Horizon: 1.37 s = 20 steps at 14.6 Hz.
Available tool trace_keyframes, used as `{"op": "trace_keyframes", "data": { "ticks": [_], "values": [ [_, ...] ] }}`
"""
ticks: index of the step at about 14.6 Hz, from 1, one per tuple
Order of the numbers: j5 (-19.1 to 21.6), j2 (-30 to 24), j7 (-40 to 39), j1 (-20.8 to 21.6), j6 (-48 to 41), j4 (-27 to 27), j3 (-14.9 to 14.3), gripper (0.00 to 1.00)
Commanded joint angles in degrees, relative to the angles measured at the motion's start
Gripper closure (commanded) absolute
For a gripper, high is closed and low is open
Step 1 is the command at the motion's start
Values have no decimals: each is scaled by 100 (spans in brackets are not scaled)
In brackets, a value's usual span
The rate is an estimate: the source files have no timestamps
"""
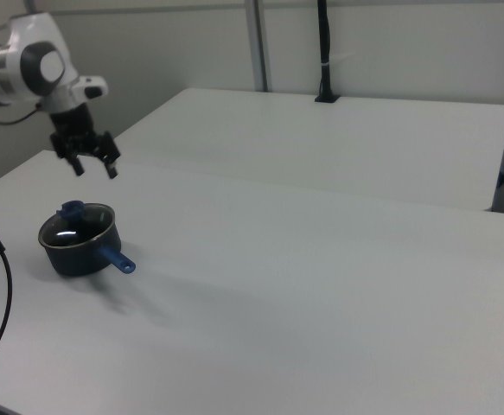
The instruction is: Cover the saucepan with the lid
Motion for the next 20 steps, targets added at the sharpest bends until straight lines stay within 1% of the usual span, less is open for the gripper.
{"op": "trace_keyframes", "data": {
  "ticks": [1, 2, 3, 4, 5, 6, 8, 9, 11, 14, 16, 17, 20],
  "values": [
    [40, -238, 96, -271, -431, 98, -25, 0],
    [22, -256, 18, -437, -449, 98, -26, 0],
    [57, -360, -270, -778, -458, 54, -17, 0],
    [31, -431, -639, -1034, -632, -7, -26, 0],
    [4, -519, -851, -1201, -851, -16, -69, 0],
    [65, -720, -1228, -1412, -1054, -51, -261, 0],
    [66, -1036, -1398, -1537, -1152, -226, -499, 0],
    [66, -1151, -1398, -1589, -1144, -323, -561, 0],
    [74, -1327, -1416, -1677, -1143, -516, -588, 0],
    [92, -1626, -1459, -1695, -1213, -842, -588, 0],
    [110, -1697, -1574, -1687, -1397, -860, -606, 0],
    [110, -1706, -1574, -1678, -1390, -860, -658, 0],
    [127, -1697, -1574, -1687, -1354, -860, -667, 0]
  ]
}}
